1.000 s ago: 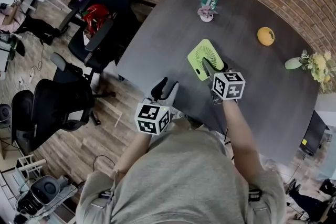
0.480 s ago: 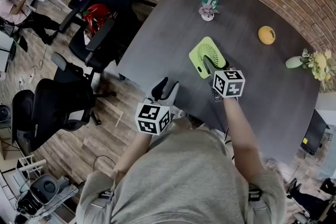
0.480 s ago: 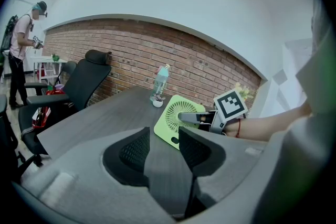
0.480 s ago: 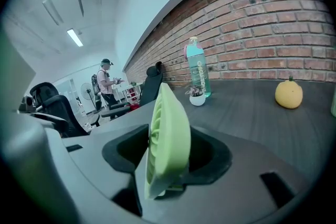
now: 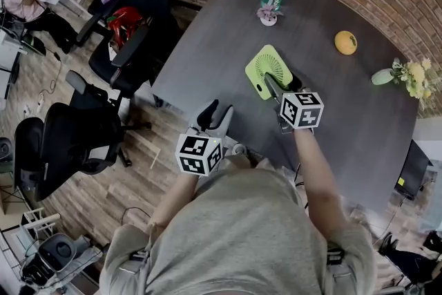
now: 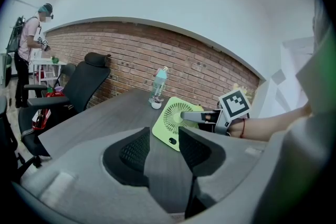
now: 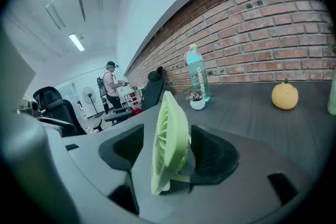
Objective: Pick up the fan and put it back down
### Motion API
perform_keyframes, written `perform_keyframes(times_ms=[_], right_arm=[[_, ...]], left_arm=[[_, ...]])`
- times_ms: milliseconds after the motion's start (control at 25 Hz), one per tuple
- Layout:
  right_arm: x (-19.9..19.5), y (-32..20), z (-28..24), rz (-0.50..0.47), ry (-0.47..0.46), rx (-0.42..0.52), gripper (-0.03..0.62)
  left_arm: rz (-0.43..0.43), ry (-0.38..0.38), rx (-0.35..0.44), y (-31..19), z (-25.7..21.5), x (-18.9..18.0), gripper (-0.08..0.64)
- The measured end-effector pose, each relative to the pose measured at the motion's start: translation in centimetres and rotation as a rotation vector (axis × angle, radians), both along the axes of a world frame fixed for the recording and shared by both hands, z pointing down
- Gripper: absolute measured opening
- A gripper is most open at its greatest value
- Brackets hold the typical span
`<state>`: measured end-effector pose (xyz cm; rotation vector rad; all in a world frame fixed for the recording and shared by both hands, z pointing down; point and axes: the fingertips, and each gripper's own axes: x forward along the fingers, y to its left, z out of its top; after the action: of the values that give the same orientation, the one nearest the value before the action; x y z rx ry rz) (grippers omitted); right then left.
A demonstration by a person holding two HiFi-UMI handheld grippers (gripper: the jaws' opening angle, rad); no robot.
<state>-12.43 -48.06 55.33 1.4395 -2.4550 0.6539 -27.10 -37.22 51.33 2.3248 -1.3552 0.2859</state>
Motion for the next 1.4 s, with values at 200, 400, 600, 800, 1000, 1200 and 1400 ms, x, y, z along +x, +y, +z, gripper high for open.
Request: perform_keyframes(times_ms=[200, 400, 600, 800, 1000, 1200, 1400], right_arm=[[1.8, 1.8, -1.5, 0.038, -0.012, 0.024, 0.265], [4.2, 4.9, -3.8, 0.082, -0.021, 0.076, 0.265], [6.4, 9.0, -5.4, 0.105, 0.006, 0.122, 0.265], [8.4, 13.8, -5.7, 0.11, 0.012, 0.118, 0.244], [9.8, 18.4, -6.1, 0.119, 0.017, 0.125, 0.153], [11.1, 22.8, -6.9, 0.136, 0.033, 0.149, 0.056], [12.5, 26.8, -7.4, 0.152, 0.038, 0.167, 0.019]], left_arm=[[0.003, 0.005, 0.019, 0.9, -0.7, 1.2, 0.167], [0.021, 0.007, 0.032, 2.7, -1.4, 3.0, 0.167], [0.036, 0.011, 0.038, 5.5, -1.8, 5.3, 0.167], [0.055, 0.009, 0.046, 8.4, -2.1, 8.0, 0.167], [0.071, 0.007, 0.058, 11.6, -2.5, 10.3, 0.167], [0.079, 0.002, 0.068, 14.8, -2.9, 12.2, 0.166], [0.086, -0.004, 0.079, 17.9, -3.2, 13.6, 0.145]])
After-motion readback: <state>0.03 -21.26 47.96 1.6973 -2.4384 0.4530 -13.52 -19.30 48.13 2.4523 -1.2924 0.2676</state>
